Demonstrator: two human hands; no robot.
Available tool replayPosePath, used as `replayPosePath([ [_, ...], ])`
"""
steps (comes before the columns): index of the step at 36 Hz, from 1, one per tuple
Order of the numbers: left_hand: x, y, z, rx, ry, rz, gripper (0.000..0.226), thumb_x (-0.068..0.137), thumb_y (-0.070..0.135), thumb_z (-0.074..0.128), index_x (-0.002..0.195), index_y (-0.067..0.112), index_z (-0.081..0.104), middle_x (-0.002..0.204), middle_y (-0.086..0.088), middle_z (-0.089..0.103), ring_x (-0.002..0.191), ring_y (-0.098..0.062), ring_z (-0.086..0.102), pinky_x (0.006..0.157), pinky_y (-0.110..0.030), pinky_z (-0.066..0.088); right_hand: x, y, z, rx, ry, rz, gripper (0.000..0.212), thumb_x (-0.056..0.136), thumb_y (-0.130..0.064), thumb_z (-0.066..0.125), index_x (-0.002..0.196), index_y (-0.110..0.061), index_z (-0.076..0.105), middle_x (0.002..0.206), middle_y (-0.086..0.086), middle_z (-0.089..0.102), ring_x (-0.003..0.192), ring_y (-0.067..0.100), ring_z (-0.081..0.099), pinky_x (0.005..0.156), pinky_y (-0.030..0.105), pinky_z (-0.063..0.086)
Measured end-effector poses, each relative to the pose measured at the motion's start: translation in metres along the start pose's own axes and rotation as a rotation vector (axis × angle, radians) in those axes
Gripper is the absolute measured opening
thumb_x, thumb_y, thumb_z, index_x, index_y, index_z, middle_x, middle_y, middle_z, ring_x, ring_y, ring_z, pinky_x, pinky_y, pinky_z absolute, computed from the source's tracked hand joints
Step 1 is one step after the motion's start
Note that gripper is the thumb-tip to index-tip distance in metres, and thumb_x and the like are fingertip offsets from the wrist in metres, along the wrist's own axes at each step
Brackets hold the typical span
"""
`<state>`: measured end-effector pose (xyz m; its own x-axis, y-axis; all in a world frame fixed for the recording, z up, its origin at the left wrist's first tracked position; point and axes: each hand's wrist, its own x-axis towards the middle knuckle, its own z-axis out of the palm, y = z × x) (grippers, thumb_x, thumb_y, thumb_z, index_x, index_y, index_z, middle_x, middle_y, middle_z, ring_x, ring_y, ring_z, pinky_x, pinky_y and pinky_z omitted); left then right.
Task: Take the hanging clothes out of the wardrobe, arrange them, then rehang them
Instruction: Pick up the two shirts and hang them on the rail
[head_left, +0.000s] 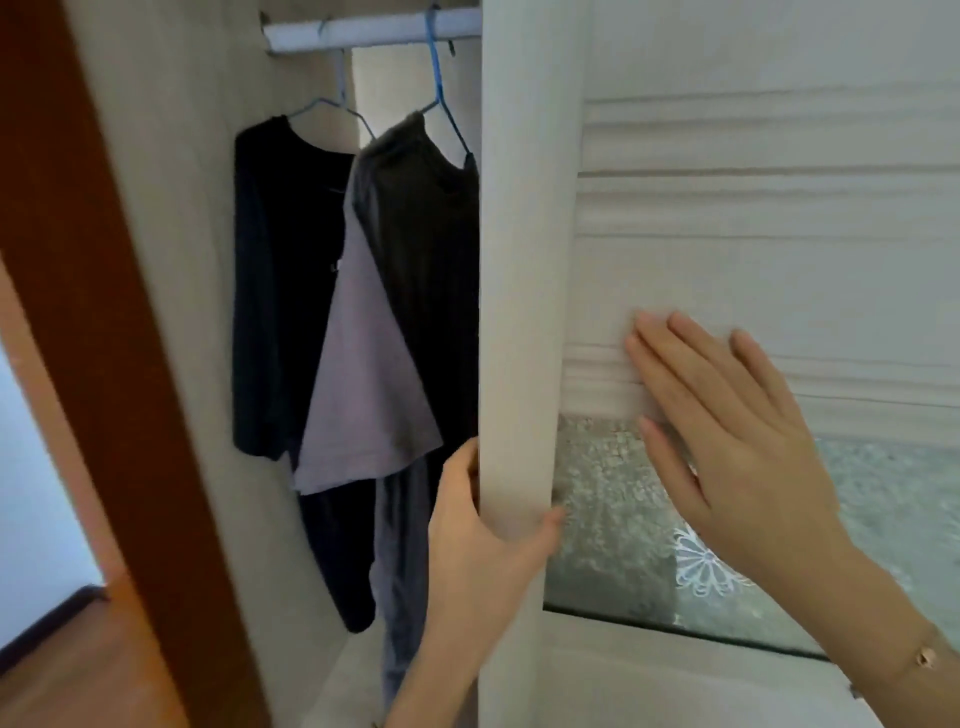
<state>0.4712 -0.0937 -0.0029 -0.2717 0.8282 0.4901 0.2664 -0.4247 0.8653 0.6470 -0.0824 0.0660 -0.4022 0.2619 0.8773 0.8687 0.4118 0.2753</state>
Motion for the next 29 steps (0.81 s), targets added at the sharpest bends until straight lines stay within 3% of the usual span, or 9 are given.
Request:
replayPosePath([
  [4,0.006,-0.014,-0.034,0.161,0.189,0.154,0.080,0.070,0.019,0.081,0.128,0.048,0.034,0.131,0.017,0.043,0.123,0.000,0.045,0.099,-0.026,0.045,0.018,-0.032,0.021,-0.020,0.015,-0.055,0.049,0.094,-0.022,0.048,0.141,-0.010,0.040,0.149,0.002,0.036,0.140,0.016,0.031,0.116,0.042,0.025],
  [7,0.014,-0.027,-0.058,0.373,0.291,0.326,0.077,0.080,0.018,0.073,0.138,0.036,0.027,0.142,0.013,0.030,0.131,0.016,0.024,0.108,-0.006,0.027,0.033,-0.058,0.036,-0.006,0.022,-0.084,0.048,0.095,-0.022,0.047,0.141,-0.010,0.040,0.150,0.001,0.035,0.140,0.016,0.031,0.116,0.040,0.024],
  [9,0.020,-0.037,-0.075,0.509,0.332,0.441,0.071,0.086,0.022,0.062,0.144,0.028,0.022,0.148,0.005,0.026,0.138,0.011,0.016,0.110,-0.002,0.016,0.040,-0.073,0.043,0.021,0.035,-0.085,0.047,0.094,-0.020,0.046,0.140,-0.010,0.042,0.148,0.001,0.038,0.139,0.016,0.033,0.114,0.040,0.028],
  [12,0.032,-0.055,-0.101,0.657,0.344,0.511,0.064,0.091,0.019,0.052,0.147,0.017,0.022,0.151,-0.005,0.026,0.143,-0.020,0.026,0.117,-0.028,0.024,0.048,-0.092,0.053,0.031,0.031,-0.084,0.048,0.093,-0.020,0.046,0.140,-0.011,0.042,0.148,0.000,0.038,0.138,0.016,0.034,0.114,0.039,0.027],
  [14,0.040,-0.066,-0.118,0.763,0.367,0.546,0.062,0.090,0.010,0.054,0.145,0.009,0.026,0.150,-0.011,0.029,0.140,-0.029,0.031,0.114,-0.038,0.030,0.055,-0.106,0.060,0.028,0.012,-0.096,0.049,0.093,-0.022,0.046,0.141,-0.012,0.042,0.149,-0.001,0.038,0.139,0.016,0.034,0.115,0.038,0.025],
  [19,0.060,-0.081,-0.160,0.878,0.411,0.449,0.059,0.093,0.002,0.052,0.146,0.001,0.025,0.151,-0.015,0.032,0.141,-0.024,0.029,0.119,-0.033,0.023,0.078,-0.148,0.084,0.059,-0.028,-0.130,0.051,0.091,-0.021,0.045,0.141,-0.011,0.041,0.149,0.000,0.038,0.138,0.016,0.035,0.113,0.039,0.027],
  [23,0.074,-0.089,-0.187,0.866,0.427,0.365,0.065,0.091,0.001,0.053,0.147,0.009,0.021,0.151,-0.014,0.033,0.140,-0.022,0.032,0.112,-0.042,0.021,0.096,-0.178,0.103,0.090,-0.064,-0.157,0.056,0.088,-0.020,0.050,0.142,-0.011,0.039,0.150,0.001,0.036,0.139,0.016,0.033,0.114,0.037,0.023],
  [27,0.086,-0.098,-0.214,0.898,0.451,0.337,0.058,0.098,0.008,0.045,0.148,0.025,0.020,0.156,0.007,0.021,0.137,0.007,0.020,0.111,-0.030,0.025,0.112,-0.205,0.116,0.110,-0.086,-0.153,0.057,0.088,-0.020,0.050,0.143,-0.011,0.037,0.151,0.000,0.035,0.140,0.015,0.032,0.114,0.037,0.023],
  [29,0.091,-0.104,-0.227,0.913,0.451,0.357,0.063,0.094,0.003,0.050,0.149,0.015,0.020,0.156,-0.003,0.024,0.138,-0.004,0.024,0.103,-0.036,0.028,0.119,-0.219,0.120,0.114,-0.104,-0.153,0.056,0.088,-0.022,0.050,0.142,-0.011,0.038,0.151,0.000,0.035,0.140,0.015,0.032,0.114,0.038,0.022],
])
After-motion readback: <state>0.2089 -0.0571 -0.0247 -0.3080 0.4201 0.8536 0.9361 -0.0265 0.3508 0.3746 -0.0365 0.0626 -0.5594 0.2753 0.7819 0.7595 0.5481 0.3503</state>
